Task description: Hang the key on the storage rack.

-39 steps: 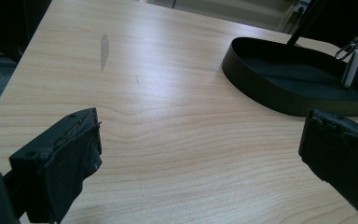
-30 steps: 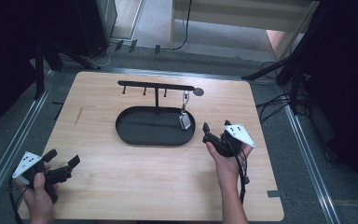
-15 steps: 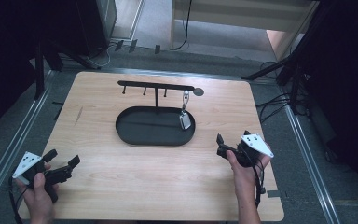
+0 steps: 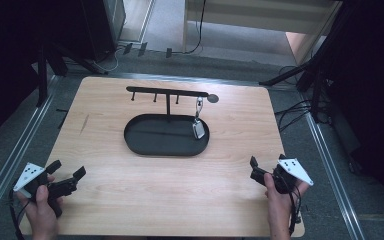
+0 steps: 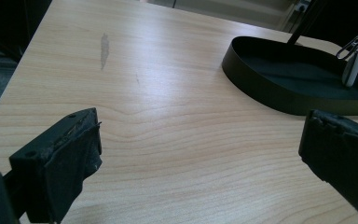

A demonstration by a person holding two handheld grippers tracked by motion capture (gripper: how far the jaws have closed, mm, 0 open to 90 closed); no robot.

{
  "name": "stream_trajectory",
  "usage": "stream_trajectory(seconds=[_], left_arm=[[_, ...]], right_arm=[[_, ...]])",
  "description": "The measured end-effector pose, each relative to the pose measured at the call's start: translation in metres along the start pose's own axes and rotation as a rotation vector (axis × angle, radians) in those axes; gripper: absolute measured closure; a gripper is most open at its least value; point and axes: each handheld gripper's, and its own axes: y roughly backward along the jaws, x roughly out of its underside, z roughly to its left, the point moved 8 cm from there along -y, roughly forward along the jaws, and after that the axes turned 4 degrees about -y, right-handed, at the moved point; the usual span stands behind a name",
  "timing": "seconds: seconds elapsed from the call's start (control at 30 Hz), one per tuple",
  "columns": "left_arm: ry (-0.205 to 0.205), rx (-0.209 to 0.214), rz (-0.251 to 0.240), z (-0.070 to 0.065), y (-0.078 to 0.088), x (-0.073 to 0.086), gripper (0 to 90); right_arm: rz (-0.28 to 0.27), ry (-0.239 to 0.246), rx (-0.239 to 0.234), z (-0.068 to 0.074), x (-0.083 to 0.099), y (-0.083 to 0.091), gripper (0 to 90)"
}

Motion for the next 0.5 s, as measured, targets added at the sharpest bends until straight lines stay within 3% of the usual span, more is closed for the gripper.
stream_trajectory(seconds=[0.27,0.5], left_arm=[[-0.004,-0.001,0.002,0.0,0.0,0.0,0.0],[-0.006,-0.004,0.004,0.0,0.0,0.0,0.0]], right_arm=[[0.016,-0.002,0.052,-0.029,0.015,0.014,0.0],[0.027,-0.033,0.104,-0.059,0.03,0.03,0.0]])
